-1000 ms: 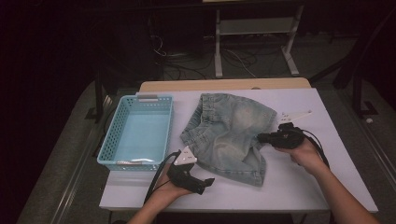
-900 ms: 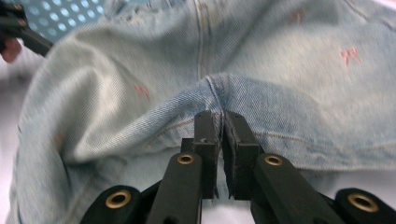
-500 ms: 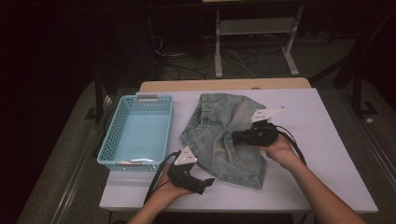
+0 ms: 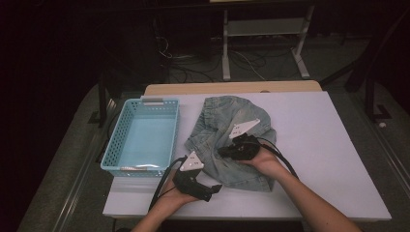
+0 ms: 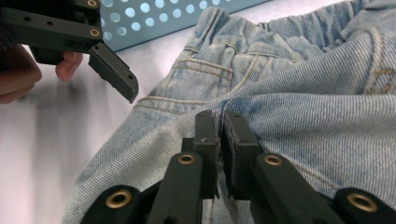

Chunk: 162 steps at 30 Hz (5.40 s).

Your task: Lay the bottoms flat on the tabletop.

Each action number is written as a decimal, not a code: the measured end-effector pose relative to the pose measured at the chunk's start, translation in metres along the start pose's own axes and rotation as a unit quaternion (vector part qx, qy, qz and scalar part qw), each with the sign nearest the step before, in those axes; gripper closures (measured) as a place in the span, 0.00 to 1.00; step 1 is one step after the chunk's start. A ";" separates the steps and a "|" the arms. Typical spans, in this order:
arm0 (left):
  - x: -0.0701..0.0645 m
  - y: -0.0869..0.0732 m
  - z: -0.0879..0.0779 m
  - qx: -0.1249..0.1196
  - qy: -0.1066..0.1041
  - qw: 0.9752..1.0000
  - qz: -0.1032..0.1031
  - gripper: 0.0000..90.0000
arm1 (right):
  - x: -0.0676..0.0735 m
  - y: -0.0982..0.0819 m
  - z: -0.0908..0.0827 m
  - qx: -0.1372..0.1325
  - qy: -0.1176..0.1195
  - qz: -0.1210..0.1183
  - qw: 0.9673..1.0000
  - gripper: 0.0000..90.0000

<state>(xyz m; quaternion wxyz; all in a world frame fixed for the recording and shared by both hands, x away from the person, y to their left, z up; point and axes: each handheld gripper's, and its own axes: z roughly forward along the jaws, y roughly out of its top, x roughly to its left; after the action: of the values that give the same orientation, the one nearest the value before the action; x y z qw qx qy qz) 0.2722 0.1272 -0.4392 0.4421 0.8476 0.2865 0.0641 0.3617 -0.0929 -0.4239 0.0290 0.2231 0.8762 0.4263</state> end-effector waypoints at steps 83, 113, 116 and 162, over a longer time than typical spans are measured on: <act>-0.001 0.002 0.004 0.001 -0.009 1.000 0.001 0.00 | -0.114 -0.075 -0.092 -0.008 -0.169 0.125 0.978 0.96; 0.000 0.002 0.002 -0.005 -0.014 1.000 -0.003 0.00 | -0.063 -0.073 -0.113 0.006 -0.130 0.072 0.989 0.97; 0.000 0.003 0.002 -0.005 -0.014 1.000 -0.002 0.00 | -0.054 -0.076 -0.116 0.010 -0.122 0.065 0.990 0.96; -0.002 0.004 0.006 -0.004 -0.022 1.000 -0.002 0.00 | 0.019 -0.089 -0.138 0.022 -0.030 0.027 0.999 0.61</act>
<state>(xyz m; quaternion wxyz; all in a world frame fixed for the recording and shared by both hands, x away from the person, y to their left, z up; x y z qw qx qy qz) 0.2740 0.1202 -0.4394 0.4515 0.8467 0.2779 0.0453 0.2785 -0.2345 -0.4010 0.0387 0.2596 0.8777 0.4009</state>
